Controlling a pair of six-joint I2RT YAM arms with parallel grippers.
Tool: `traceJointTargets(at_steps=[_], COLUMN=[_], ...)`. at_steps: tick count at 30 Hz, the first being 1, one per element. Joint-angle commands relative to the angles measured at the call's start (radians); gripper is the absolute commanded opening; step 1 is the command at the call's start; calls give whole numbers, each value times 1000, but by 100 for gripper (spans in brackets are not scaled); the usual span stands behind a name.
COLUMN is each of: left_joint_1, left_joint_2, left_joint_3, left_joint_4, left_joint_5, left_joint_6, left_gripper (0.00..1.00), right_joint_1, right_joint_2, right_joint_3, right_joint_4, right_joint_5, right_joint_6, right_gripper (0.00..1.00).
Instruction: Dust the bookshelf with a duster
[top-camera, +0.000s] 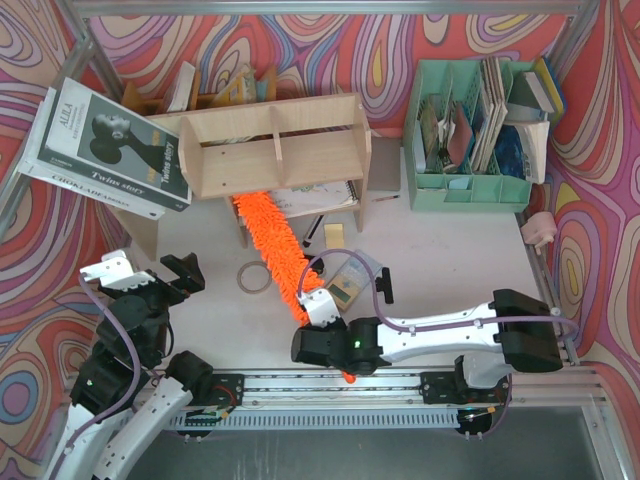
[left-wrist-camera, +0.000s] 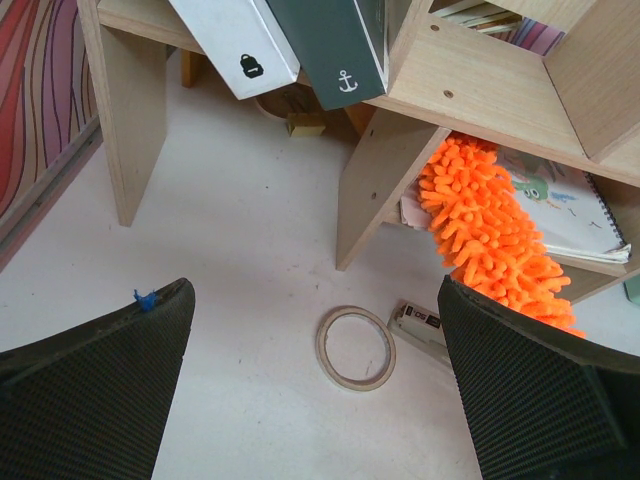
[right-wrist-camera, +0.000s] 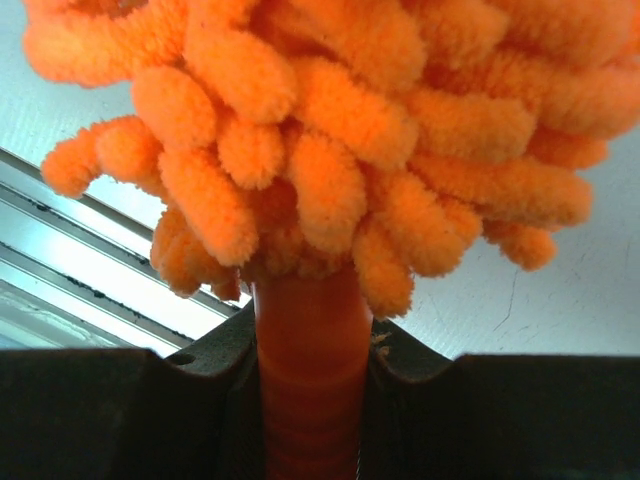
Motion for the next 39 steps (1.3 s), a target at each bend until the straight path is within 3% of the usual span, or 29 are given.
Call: traceJointTargets(at_steps=[1, 8, 15, 19, 24, 30, 35, 39], left_joint_1=[7, 6, 7, 7, 7, 7, 7, 7], left_joint_2=[7, 7, 12, 15, 13, 13, 15, 14], left_joint_3=[10, 10, 10, 10, 10, 10, 10, 10], left_joint_4=[-9, -9, -7, -6, -8, -8, -7, -7], left_joint_5=[-10, -13, -10, -8, -12, -16, -13, -11], left_joint_6=[0, 0, 0, 2, 2, 2, 2, 2], left_gripper=[98, 98, 98, 98, 98, 98, 98, 98], right_joint_1=[14, 13, -8, -14, -13, 24, 37, 37], right_joint_2=[-78, -206, -241, -212, -162, -92, -69, -86], right_joint_3=[68, 5, -59, -50, -7, 49, 57, 45], right_joint_4=[-37, -172, -248, -216, -47, 28, 5, -121], right_joint_5=[111, 237, 222, 200, 121, 76, 87, 167], right_joint_6=[-30, 188, 306, 258, 58, -83, -74, 80], right_gripper=[0, 0, 0, 0, 0, 0, 0, 0])
